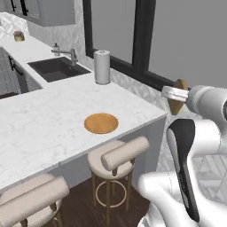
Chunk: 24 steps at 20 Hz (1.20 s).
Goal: Start the toaster. Once the lever pops up, take the bread to the plate on the dining counter.
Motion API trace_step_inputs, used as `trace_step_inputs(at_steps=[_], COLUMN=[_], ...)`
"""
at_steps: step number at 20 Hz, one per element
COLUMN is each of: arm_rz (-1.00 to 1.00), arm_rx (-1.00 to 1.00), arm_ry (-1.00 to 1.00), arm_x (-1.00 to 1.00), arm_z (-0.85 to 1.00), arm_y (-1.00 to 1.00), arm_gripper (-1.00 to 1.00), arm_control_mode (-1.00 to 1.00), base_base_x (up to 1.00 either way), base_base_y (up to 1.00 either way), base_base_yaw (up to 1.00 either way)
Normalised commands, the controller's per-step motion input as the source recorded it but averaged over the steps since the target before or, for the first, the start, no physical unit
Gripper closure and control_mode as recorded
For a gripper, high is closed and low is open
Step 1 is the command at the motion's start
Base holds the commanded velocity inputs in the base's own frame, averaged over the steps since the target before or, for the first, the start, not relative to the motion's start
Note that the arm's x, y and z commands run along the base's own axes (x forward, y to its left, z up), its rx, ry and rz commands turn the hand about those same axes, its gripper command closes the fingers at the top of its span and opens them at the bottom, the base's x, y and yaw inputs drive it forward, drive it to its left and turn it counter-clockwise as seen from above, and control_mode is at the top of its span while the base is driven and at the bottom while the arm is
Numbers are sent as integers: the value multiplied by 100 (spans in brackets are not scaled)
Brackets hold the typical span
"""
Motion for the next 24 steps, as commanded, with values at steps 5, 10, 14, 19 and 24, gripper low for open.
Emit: trace_step_inputs(at_steps=[5, 10, 14, 19, 24], arm_rz=[0, 0, 35, 29, 13], arm_rx=[0, 0, 0, 10, 5], arm_ry=[0, 0, 29, 56, -2], arm_x=[0, 0, 10, 31, 24], arm_z=[0, 0, 0, -11, -70], arm_y=[0, 0, 9, 17, 40], arm_gripper=[100, 100, 100, 100, 100], arm_control_mode=[100, 100, -100, -100, -100], base_base_x=[53, 5, 0, 0, 0], base_base_y=[-61, -5, 0, 0, 0], base_base_yaw=[35, 43, 0, 0, 0])
